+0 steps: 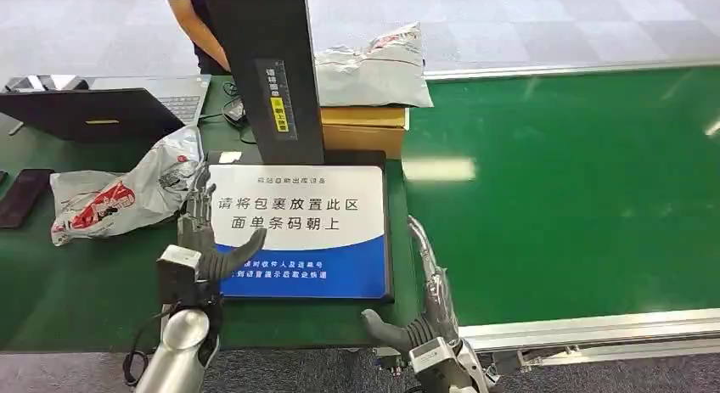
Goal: Moved the parcel from conveyor to table for the left to box.
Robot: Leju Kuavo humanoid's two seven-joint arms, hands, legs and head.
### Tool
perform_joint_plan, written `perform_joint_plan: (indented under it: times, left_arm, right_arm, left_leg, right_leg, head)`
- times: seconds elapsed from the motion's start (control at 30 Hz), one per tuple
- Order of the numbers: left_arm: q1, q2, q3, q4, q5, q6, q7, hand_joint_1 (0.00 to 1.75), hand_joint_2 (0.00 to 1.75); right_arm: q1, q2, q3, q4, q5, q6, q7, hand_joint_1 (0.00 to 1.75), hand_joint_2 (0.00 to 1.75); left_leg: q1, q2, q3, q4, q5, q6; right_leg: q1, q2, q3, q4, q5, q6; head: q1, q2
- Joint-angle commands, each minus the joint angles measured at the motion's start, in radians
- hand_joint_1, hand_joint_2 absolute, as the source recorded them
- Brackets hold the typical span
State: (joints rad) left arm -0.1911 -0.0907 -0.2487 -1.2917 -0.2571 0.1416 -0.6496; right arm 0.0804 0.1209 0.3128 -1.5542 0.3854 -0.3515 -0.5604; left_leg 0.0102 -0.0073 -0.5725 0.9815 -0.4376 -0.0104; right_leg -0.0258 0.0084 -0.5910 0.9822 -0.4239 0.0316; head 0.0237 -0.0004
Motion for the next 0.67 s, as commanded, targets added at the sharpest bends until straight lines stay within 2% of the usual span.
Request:
perform_joint_plan:
  times: [0.03, 0.07, 0.1, 0.3, 0.43, 0.47, 0.67]
  left_arm:
    - [0.024, -0.038, -0.049, 0.039, -0.004, -0.024, -0.007, 0.00, 1.75]
    - [0.043, -0.040, -0.046, 0.023, -0.008, -0.014, -0.008, 0.00, 1.75]
    - [0.057, -0.043, -0.045, 0.005, -0.008, -0.015, -0.007, 0.00, 1.75]
    - [0.099, -0.052, -0.042, -0.051, -0.051, 0.013, 0.019, 0.00, 1.75]
    - [0.117, -0.045, -0.044, -0.075, -0.073, 0.009, 0.033, 0.00, 1.75]
    - [0.123, -0.041, -0.046, -0.084, -0.081, 0.008, 0.042, 0.00, 1.75]
    - [0.145, -0.038, -0.035, -0.088, -0.092, 0.006, 0.066, 0.00, 1.75]
  right_arm:
    - [-0.049, 0.002, -0.027, 0.116, 0.037, -0.015, 0.022, 0.00, 1.75]
    - [-0.061, 0.008, -0.026, 0.135, 0.038, -0.021, 0.032, 0.00, 1.75]
    - [-0.074, 0.008, -0.018, 0.154, 0.039, -0.021, 0.031, 0.00, 0.00]
    - [-0.110, 0.012, -0.009, 0.213, 0.059, -0.046, 0.103, 0.00, 0.00]
    - [-0.123, 0.011, -0.002, 0.235, 0.025, -0.023, 0.104, 0.00, 0.00]
    - [-0.132, 0.010, 0.002, 0.247, 0.021, -0.019, 0.104, 0.00, 1.75]
    - [-0.167, 0.015, 0.011, 0.304, -0.015, 0.000, 0.112, 0.00, 1.75]
  left_leg:
    - [0.000, 0.001, 0.003, -0.001, 0.000, 0.000]
    - [0.000, 0.001, 0.004, -0.002, -0.001, 0.000]
    - [0.000, 0.001, 0.004, -0.002, -0.001, 0.001]
    - [0.001, 0.002, 0.003, -0.001, -0.001, 0.000]
    - [0.000, 0.002, 0.002, -0.001, -0.001, 0.000]
    - [0.000, 0.002, 0.002, -0.001, -0.001, 0.000]
    - [0.000, 0.003, 0.003, -0.001, -0.001, 0.000]
  right_leg:
    - [0.000, 0.000, 0.003, -0.001, 0.000, -0.002]
    - [0.001, 0.000, 0.003, -0.002, 0.000, -0.002]
    - [0.001, -0.001, 0.004, -0.002, -0.001, -0.003]
    - [0.001, 0.001, 0.003, -0.001, 0.000, -0.002]
    - [0.000, 0.001, 0.002, -0.001, 0.000, -0.002]
    - [0.001, 0.001, 0.002, -0.001, 0.000, -0.002]
    - [0.001, 0.002, 0.003, -0.001, 0.000, -0.002]
  head:
    - [0.000, 0.000]
    - [0.000, 0.000]
    - [0.000, 0.000]
    - [0.000, 0.000]
    - [0.000, 0.000]
    - [0.000, 0.000]
    - [0.000, 0.000]
